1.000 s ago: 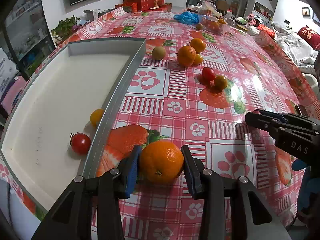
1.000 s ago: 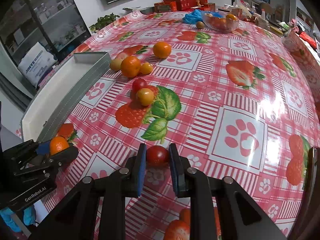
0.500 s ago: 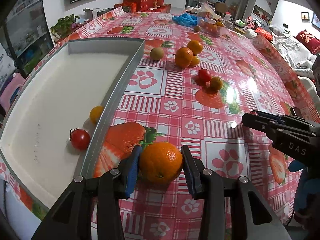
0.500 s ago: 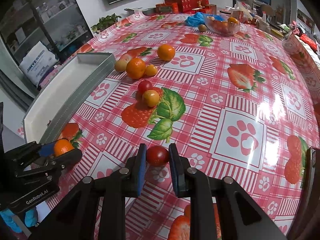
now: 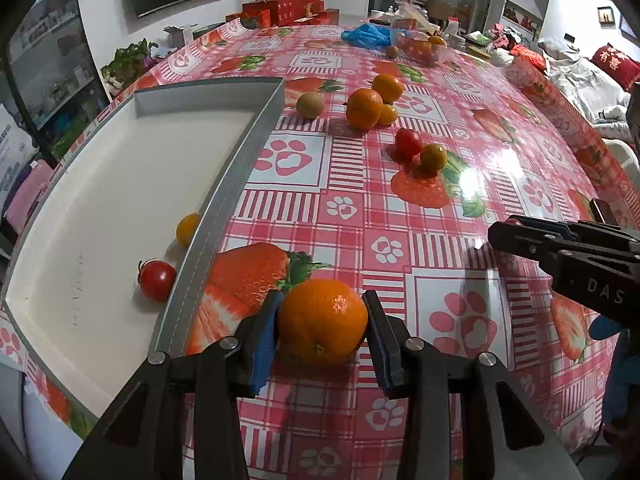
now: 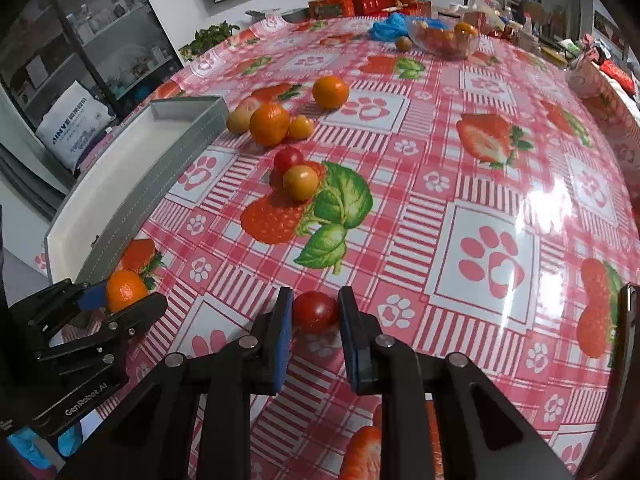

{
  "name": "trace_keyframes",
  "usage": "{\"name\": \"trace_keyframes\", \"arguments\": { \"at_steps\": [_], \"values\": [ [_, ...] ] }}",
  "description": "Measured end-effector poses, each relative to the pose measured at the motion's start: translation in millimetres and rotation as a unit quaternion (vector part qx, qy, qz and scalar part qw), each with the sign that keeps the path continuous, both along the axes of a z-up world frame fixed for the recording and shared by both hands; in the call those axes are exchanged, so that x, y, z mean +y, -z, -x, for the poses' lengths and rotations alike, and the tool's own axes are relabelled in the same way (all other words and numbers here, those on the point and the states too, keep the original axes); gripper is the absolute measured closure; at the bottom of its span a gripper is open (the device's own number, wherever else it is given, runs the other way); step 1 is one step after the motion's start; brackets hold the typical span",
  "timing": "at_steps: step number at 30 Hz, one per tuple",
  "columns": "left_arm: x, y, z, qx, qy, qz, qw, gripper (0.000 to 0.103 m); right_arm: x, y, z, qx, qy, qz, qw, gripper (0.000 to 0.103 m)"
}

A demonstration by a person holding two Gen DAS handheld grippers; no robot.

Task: Organize fruits
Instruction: 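Lift and carry the orange and tomato over the white tray with both tools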

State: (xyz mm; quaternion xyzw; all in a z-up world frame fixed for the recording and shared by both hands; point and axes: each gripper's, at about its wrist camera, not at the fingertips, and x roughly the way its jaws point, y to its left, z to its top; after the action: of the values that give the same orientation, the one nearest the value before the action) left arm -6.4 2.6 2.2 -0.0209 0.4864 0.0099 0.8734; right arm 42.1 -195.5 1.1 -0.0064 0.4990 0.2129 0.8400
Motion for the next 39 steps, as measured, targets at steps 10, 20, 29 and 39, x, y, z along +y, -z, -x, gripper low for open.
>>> {"name": "trace_keyframes", "arguments": {
  "at_steps": [10, 20, 29, 39],
  "values": [
    [0.6, -3.8, 4.4, 0.002, 0.003, 0.019, 0.9998, 0.062, -0.4, -6.2, 1.2, -0.007, 0.004, -0.002, 1.000, 0.079],
    [23.2, -34.0, 5.5, -0.025, -0.015, 0.031, 0.9991, 0.061, 3.6, -23.3, -2.4, -0.012, 0.002, -0.025, 1.000, 0.079],
    [68.3, -49.0, 6.6, -0.049, -0.056, 0.028, 0.9968, 0.061, 26.7, -31.4, -2.9, -0.016, -0.022, -0.017, 0.999, 0.079],
    [111.9, -41.8, 7.4, -0.052, -0.099, 0.025, 0.9934, 0.061, 74.4, -41.5, -10.1, -0.013, -0.056, -0.021, 0.998, 0.079]
  ]
}}
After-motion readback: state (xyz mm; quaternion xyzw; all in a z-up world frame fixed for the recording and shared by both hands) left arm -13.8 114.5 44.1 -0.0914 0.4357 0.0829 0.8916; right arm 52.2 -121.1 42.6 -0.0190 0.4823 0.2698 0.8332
